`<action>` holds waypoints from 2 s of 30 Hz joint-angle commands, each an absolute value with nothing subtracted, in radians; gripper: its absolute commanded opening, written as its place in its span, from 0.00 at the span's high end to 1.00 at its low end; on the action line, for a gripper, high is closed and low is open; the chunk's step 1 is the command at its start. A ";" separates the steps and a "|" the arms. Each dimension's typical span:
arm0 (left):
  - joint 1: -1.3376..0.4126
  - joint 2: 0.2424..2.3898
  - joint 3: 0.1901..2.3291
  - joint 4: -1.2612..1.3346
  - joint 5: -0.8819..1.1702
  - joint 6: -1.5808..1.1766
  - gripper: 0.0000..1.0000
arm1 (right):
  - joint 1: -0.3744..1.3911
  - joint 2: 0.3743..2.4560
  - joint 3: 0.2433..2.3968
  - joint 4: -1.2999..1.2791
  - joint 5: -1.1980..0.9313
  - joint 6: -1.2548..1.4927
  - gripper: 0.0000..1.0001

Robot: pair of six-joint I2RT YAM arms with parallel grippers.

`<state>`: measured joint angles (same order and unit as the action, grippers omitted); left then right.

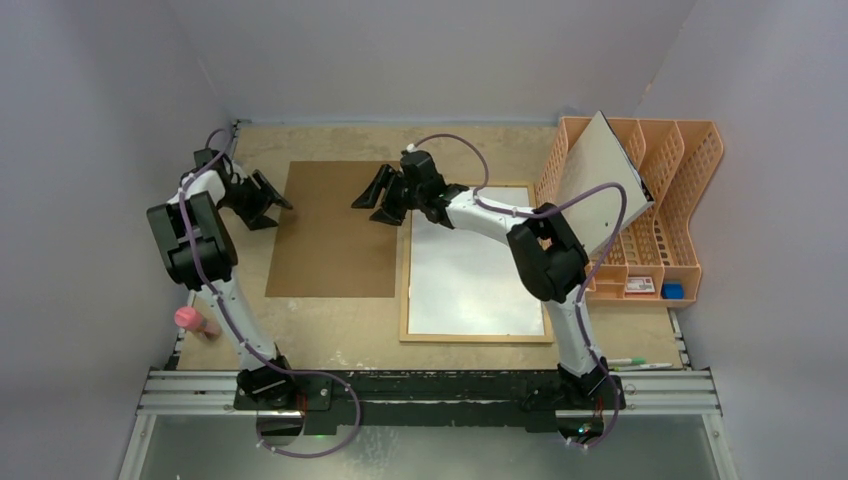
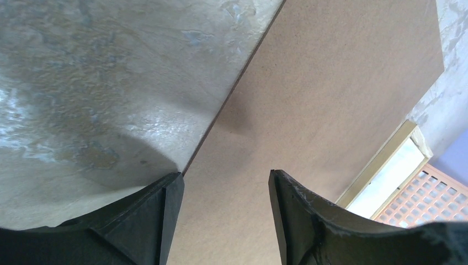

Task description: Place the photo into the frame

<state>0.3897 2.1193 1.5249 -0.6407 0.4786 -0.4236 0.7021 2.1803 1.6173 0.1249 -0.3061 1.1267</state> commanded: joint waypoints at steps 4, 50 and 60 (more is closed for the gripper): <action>0.359 2.220 1.498 -0.789 0.215 -0.394 0.34 | 0.695 2.179 1.706 -0.032 -0.200 1.060 0.34; 0.250 2.208 1.361 -0.723 0.277 -0.308 0.35 | 0.788 2.328 1.776 -0.297 -0.309 0.969 0.20; 0.250 2.223 1.352 -0.714 0.327 -0.307 0.41 | 0.737 2.156 1.547 0.152 -0.462 1.093 0.30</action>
